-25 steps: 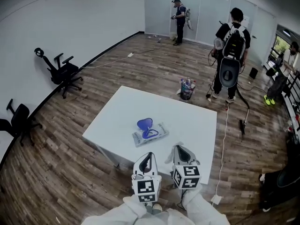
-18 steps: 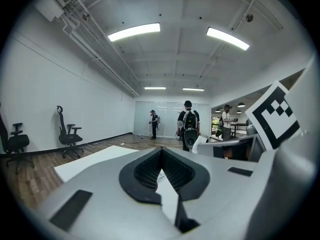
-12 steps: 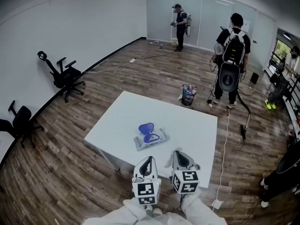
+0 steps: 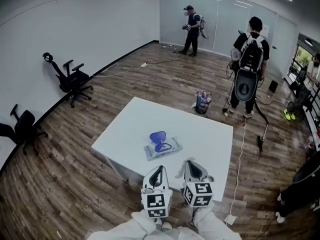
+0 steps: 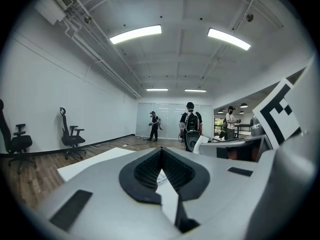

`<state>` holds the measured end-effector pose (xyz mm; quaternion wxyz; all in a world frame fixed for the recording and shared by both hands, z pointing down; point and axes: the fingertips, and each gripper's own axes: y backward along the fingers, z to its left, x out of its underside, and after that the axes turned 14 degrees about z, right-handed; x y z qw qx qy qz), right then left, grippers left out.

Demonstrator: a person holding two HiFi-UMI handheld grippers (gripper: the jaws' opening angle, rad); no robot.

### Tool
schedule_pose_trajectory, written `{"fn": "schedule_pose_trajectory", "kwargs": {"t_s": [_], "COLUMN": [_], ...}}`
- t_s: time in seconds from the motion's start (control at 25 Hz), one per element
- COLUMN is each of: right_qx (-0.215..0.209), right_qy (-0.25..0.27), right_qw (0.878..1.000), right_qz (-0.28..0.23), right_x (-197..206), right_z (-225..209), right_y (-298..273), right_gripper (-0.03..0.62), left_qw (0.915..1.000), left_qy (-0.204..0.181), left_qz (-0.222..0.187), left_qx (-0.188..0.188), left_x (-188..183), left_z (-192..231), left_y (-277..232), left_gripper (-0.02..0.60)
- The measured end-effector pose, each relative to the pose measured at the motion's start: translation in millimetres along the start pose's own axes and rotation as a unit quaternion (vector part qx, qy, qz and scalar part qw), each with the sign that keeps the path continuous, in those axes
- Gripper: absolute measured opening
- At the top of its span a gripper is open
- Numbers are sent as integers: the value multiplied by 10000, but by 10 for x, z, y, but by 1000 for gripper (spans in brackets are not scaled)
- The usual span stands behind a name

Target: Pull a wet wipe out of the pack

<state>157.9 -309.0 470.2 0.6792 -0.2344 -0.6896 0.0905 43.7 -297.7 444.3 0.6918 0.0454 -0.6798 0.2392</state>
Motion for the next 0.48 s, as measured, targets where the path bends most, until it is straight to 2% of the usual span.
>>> {"fn": "schedule_pose_trajectory", "kwargs": {"t_s": [0.48], "right_qx": [-23], "right_qy": [25], "right_qw": [10000], "right_qz": [-12], "right_x": [37], "right_z": [31], "right_y": [13], "right_gripper": [9], "left_qw": [9999], "left_qy": [-107], "left_qz": [5], "left_qx": [16], "left_x": [9], "left_z": [-2], "left_y": [42], "left_gripper": [0]}}
